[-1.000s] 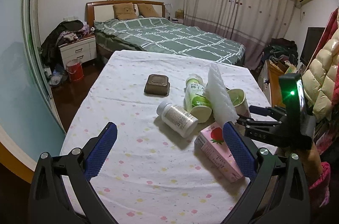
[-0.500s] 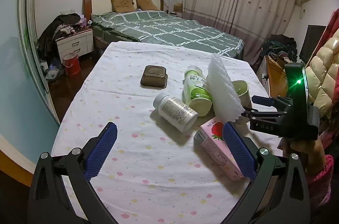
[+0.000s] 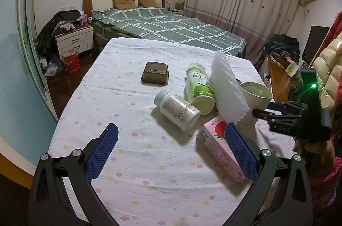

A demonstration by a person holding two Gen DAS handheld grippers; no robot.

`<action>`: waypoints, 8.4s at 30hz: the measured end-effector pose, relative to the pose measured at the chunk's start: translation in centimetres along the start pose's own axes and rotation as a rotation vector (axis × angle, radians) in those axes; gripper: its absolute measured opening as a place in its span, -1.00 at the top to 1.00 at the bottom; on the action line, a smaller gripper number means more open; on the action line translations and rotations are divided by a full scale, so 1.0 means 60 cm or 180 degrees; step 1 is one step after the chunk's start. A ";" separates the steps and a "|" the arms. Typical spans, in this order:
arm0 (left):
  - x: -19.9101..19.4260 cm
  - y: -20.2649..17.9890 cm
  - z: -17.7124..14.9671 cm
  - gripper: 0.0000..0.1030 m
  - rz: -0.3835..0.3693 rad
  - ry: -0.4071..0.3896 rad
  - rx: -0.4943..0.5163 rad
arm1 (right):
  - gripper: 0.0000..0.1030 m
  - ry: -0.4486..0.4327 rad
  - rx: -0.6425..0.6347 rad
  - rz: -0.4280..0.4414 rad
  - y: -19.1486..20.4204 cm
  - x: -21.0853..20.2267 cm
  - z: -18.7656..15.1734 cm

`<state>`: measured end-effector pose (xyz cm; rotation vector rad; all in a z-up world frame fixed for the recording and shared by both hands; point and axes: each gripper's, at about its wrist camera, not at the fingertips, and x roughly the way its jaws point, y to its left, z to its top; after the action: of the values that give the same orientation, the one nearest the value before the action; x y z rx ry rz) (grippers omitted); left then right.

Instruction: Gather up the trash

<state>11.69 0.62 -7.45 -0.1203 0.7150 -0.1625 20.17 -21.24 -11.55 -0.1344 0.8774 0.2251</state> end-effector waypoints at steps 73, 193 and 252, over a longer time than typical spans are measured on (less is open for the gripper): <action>0.083 -0.242 0.012 -0.90 -0.0548 0.0253 0.0857 | 0.54 0.0010 0.2223 -0.0889 -0.453 -0.052 -0.243; 0.117 -0.159 -0.071 -0.75 0.0183 0.1098 0.0622 | 0.21 -0.0389 0.1246 0.0449 -0.100 -0.083 -0.138; 0.242 -0.663 0.005 0.04 -0.1570 0.0956 0.2167 | 0.21 -0.0764 0.2310 -0.0697 -0.361 -0.277 -0.349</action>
<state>18.45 -41.09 -9.99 0.3916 0.8833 -0.8986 -0.31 -48.87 -11.45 0.4631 0.6539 -0.2835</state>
